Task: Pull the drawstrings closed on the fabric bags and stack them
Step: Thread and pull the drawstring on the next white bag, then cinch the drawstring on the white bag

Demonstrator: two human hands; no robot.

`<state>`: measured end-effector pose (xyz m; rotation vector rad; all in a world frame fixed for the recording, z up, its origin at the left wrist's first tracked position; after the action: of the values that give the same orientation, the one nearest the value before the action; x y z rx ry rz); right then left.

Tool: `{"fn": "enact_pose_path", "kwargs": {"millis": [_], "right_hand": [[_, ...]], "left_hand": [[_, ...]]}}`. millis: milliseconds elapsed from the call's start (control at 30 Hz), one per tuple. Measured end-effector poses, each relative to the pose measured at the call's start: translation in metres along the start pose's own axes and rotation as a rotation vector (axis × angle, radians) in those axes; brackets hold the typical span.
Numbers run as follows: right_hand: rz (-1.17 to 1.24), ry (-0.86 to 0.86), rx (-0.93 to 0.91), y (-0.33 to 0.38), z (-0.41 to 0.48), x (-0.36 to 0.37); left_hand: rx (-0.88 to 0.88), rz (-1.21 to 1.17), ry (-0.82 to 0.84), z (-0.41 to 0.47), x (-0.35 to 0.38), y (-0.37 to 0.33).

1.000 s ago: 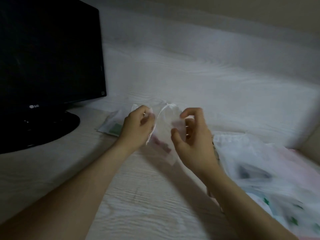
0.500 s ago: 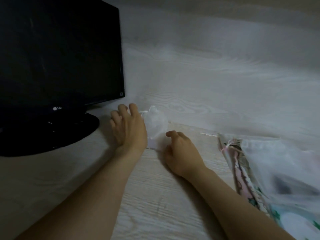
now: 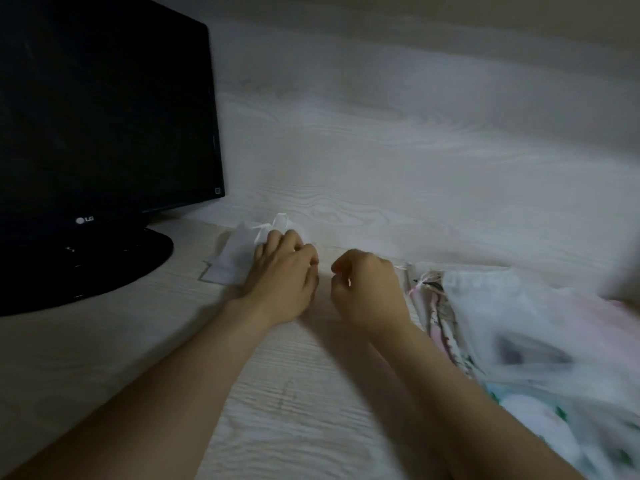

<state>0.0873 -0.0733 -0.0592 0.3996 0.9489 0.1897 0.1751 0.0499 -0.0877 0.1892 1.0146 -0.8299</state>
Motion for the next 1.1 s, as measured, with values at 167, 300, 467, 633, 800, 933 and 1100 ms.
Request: {"fn": "enact_pose_path", "kwargs": {"millis": [167, 300, 467, 633, 800, 933, 1100], "right_hand": [[-0.083, 0.008, 0.033, -0.018, -0.005, -0.047], [-0.435, -0.045, 0.151, -0.067, -0.022, -0.065], [-0.517, 0.04, 0.489, -0.118, -0.042, -0.063], [-0.482, 0.071, 0.395, -0.109, -0.042, -0.071], [-0.452, 0.005, 0.298, -0.089, -0.039, -0.07], [-0.469, -0.133, 0.037, -0.071, -0.034, -0.065], [-0.206, -0.189, -0.263, -0.047, -0.037, -0.061]], "left_hand": [[0.168, -0.301, 0.247, -0.009, 0.014, -0.052], [0.152, -0.415, 0.316, -0.011, 0.032, -0.076], [0.063, -0.535, 0.345, -0.011, 0.035, -0.079], [0.127, -0.492, 0.343, -0.012, 0.034, -0.077], [0.136, -0.491, 0.316, -0.011, 0.034, -0.076], [0.082, -0.52, 0.237, -0.008, 0.036, -0.069], [-0.022, -0.567, -0.035, -0.006, 0.021, -0.055]]}}
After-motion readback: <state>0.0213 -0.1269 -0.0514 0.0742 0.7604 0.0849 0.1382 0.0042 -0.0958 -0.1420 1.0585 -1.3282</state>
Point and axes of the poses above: each hand's wrist, its own z-axis towards the middle knuckle, its own x-axis out of the palm, y = z × x, the point moved 4 cm from there along z, towards the middle knuckle, and after that the axes turned 2 degrees about -z, right-handed, at the moved point
